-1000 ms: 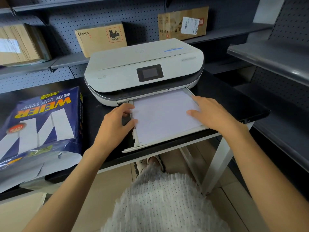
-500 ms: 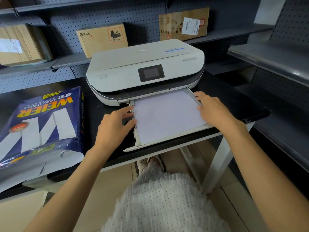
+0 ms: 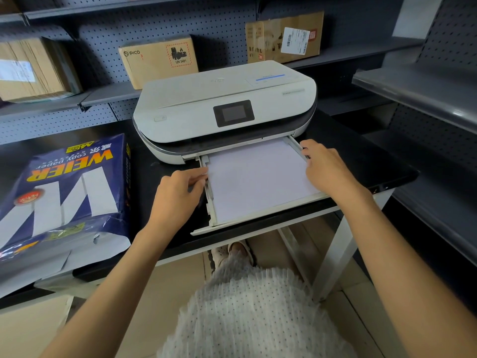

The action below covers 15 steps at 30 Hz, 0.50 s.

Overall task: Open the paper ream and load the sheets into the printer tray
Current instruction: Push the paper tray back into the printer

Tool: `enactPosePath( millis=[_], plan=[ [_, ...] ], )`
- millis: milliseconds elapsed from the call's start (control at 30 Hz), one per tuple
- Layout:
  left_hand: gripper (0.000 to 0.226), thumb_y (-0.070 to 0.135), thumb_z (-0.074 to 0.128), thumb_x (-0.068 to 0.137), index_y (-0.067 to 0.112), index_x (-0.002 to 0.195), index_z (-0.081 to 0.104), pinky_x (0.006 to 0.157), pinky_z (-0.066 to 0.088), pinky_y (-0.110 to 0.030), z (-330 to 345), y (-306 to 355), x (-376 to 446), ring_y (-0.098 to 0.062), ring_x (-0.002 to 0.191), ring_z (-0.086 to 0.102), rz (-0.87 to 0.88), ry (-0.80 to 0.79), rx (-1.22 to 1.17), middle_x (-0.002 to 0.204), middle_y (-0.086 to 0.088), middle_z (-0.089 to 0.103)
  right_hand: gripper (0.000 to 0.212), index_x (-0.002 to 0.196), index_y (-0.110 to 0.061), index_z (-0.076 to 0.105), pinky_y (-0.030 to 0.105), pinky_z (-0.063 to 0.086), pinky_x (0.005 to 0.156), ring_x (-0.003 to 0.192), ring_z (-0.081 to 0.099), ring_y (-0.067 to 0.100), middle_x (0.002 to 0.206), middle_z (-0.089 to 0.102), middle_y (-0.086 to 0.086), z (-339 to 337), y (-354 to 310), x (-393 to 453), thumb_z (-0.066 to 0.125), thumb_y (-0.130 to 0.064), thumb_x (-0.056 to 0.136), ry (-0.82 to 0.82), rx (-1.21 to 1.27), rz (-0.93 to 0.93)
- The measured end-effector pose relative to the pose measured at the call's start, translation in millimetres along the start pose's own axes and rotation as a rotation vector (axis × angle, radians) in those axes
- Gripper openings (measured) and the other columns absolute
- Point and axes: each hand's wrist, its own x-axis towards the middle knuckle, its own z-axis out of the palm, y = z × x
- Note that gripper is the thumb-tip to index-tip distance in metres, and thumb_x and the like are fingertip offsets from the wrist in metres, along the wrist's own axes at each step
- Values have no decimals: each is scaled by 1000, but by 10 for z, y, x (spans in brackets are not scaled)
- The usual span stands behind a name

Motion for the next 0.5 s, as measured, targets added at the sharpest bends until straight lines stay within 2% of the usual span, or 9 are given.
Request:
enactPosePath(
  millis=[200,267,367,400,500],
  plan=[
    [35,15,55,96,18,129,64,94,45,-19,-20,-12,-7,-13,113,66,17,-21,8,124,2,70,39,134,-13,45,51,52,89,108,56,38,126,57,18,17,12,-37,41,-3,97,7,-10,-12],
    [36,15,55,96,20,130,64,98,46,-22,-33,-16,-15,-11,115,65,16,-40,15,123,6,70,42,140,-17,43,47,49,93,116,52,37,134,52,16,23,11,-47,44,-10,99,-17,-19,-22],
    [37,17,54,96,26,131,62,100,50,-32,-64,-11,-32,-13,112,65,29,-61,55,122,9,70,45,144,-21,42,44,34,104,133,39,32,149,40,8,50,-30,-58,49,-20,99,-65,-91,-52],
    [37,18,54,96,27,131,62,96,53,-35,-73,-10,-36,-16,106,67,36,-68,71,120,8,70,45,143,-22,43,44,30,107,134,37,30,151,37,6,70,-47,-66,50,-23,99,-74,-122,-54],
    [33,20,52,97,29,126,65,71,59,-35,-84,-9,-44,-17,66,65,54,-86,107,105,2,74,43,140,-27,46,47,14,115,138,32,26,154,30,4,127,-96,-103,50,-27,98,-66,-158,-62]
  ],
)
